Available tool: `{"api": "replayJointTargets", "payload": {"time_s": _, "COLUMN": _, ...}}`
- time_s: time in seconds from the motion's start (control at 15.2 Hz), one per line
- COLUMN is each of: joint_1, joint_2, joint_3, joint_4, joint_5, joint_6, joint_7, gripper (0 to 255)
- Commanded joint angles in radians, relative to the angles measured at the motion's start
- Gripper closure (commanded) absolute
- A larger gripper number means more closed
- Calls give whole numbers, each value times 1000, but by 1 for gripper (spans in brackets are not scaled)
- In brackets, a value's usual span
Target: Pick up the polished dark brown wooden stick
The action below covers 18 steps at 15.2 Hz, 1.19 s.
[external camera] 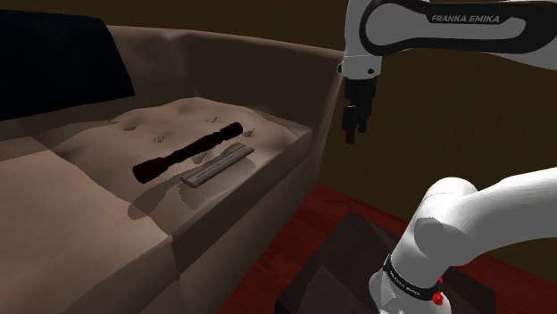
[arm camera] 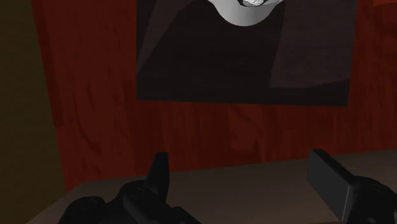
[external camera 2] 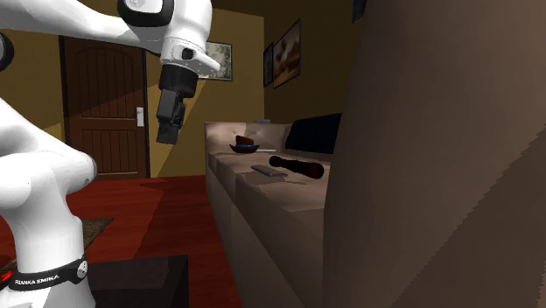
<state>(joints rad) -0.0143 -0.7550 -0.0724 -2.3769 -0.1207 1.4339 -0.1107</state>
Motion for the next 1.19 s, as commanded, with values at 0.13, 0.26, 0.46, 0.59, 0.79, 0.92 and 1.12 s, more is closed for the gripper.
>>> {"api": "replayJointTargets", "payload": {"time_s": 0.13, "joint_1": -3, "joint_2": 9, "joint_3": 52, "joint_4": -5, "joint_5": 49, "joint_6": 19, "joint_7": 108, "gripper": 0}}
{"api": "replayJointTargets", "payload": {"time_s": 0.26, "joint_1": -7, "joint_2": 27, "joint_3": 104, "joint_4": -4, "joint_5": 96, "joint_6": 42, "joint_7": 215, "gripper": 0}}
{"api": "replayJointTargets", "payload": {"time_s": 0.46, "joint_1": -13, "joint_2": 69, "joint_3": 180, "joint_4": 11, "joint_5": 159, "joint_6": 83, "joint_7": 373, "gripper": 0}}
{"api": "replayJointTargets", "payload": {"time_s": 0.59, "joint_1": -20, "joint_2": 106, "joint_3": 229, "joint_4": 30, "joint_5": 195, "joint_6": 114, "joint_7": 477, "gripper": 0}}
{"api": "replayJointTargets", "payload": {"time_s": 0.79, "joint_1": -33, "joint_2": 176, "joint_3": 300, "joint_4": 71, "joint_5": 236, "joint_6": 162, "joint_7": 632, "gripper": 0}}
{"api": "replayJointTargets", "payload": {"time_s": 0.92, "joint_1": -44, "joint_2": 230, "joint_3": 346, "joint_4": 106, "joint_5": 254, "joint_6": 195, "joint_7": 735, "gripper": 0}}
{"api": "replayJointTargets", "payload": {"time_s": 1.12, "joint_1": -65, "joint_2": 321, "joint_3": 411, "joint_4": 172, "joint_5": 265, "joint_6": 242, "joint_7": 890, "gripper": 0}}
